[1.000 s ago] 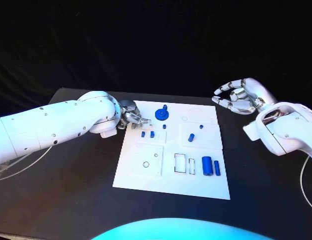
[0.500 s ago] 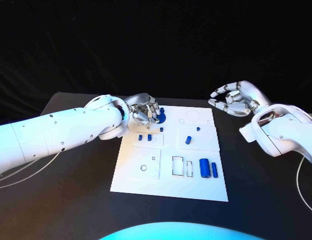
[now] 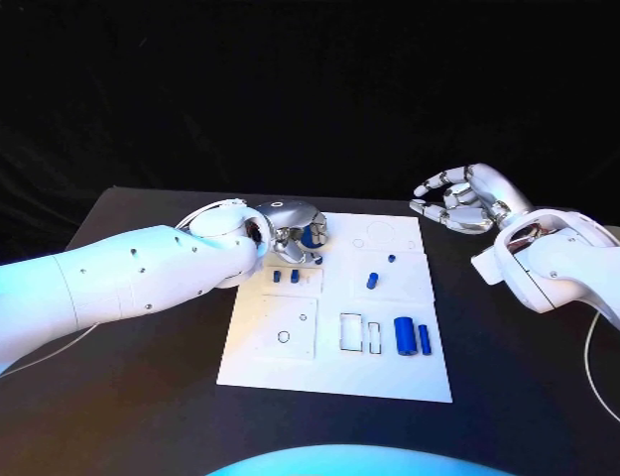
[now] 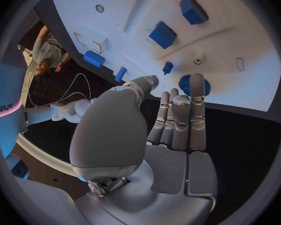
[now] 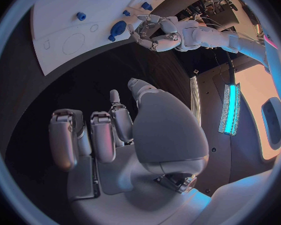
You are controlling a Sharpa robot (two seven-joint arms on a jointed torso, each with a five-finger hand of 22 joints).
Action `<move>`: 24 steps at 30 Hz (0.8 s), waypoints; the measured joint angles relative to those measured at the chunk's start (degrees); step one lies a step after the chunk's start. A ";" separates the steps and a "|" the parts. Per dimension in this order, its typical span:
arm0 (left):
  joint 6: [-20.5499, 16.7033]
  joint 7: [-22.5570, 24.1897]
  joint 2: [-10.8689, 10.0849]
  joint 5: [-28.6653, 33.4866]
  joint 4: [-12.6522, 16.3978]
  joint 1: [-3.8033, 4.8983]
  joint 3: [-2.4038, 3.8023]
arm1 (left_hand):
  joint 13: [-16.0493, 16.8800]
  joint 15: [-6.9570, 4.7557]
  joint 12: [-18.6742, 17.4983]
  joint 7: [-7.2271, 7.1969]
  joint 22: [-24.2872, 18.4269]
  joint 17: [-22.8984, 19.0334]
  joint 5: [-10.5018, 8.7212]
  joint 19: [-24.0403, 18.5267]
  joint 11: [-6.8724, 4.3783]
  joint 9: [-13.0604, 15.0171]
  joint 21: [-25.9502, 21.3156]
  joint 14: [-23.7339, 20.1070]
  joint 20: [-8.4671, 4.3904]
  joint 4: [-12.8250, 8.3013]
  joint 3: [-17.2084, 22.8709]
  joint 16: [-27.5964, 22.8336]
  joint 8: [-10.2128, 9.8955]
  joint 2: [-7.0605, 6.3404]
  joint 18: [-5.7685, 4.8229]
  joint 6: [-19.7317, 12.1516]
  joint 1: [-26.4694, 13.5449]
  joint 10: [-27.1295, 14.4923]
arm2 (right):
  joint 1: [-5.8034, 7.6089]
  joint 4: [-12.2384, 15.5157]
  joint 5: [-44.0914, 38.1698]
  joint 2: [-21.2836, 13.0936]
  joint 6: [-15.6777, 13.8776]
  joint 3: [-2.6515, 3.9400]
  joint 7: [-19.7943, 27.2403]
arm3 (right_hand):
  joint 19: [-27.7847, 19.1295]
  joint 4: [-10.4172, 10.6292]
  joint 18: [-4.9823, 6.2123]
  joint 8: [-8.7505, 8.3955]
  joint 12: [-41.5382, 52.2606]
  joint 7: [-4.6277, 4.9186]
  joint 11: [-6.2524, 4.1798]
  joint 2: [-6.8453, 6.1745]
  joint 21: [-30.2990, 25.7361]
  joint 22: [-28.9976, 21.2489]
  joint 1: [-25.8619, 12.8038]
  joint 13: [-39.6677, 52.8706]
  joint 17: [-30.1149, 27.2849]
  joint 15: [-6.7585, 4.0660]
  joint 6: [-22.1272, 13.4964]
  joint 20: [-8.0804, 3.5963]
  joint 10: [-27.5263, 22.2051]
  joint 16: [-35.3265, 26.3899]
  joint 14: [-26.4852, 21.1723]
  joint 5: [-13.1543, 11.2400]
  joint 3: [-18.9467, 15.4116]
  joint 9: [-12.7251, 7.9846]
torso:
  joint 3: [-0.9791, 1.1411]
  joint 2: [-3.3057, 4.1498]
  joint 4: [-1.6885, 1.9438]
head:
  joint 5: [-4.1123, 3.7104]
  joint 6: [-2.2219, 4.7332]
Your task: Assemble the parts on the task board
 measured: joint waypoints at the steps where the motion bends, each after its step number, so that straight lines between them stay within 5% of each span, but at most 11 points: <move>1: 0.23 0.00 0.26 -0.70 -0.27 -0.03 -0.02 | -0.14 -0.16 0.00 0.00 0.38 0.12 0.00 0.33 0.00 -0.11 0.36 0.16 0.08 -0.22 -0.09 0.21 -0.15 0.00 0.00 0.00 0.00 0.00 | 0.00 0.00 0.00 0.01 0.00 0.00 0.01 | 0.00 0.00 0.00 0.00 0.00 0.00 0.00 0.00 0.00 0.00 0.00 0.00 0.01 0.00 0.00 0.00 0.00 0.00 0.00 0.00 0.00 0.00 | -0.01 0.01 0.00 | -0.02 0.02; 24: 5.49 -1.58 3.93 -7.49 -3.35 -0.50 -0.09 | -1.98 -0.43 -0.95 -0.24 7.52 2.21 0.00 2.95 -0.69 -1.53 6.36 2.32 0.11 -1.40 1.09 4.14 -2.11 0.69 0.00 3.45 0.69 3.39 | -0.01 0.10 0.08 0.23 0.00 0.00 0.12 | 0.00 0.16 0.88 0.00 0.00 0.00 0.00 0.00 0.01 0.01 0.00 -0.01 0.04 0.00 0.00 0.00 0.00 -0.22 0.00 0.00 0.16 0.05 | 0.00 -0.03 0.08 | -0.37 -0.48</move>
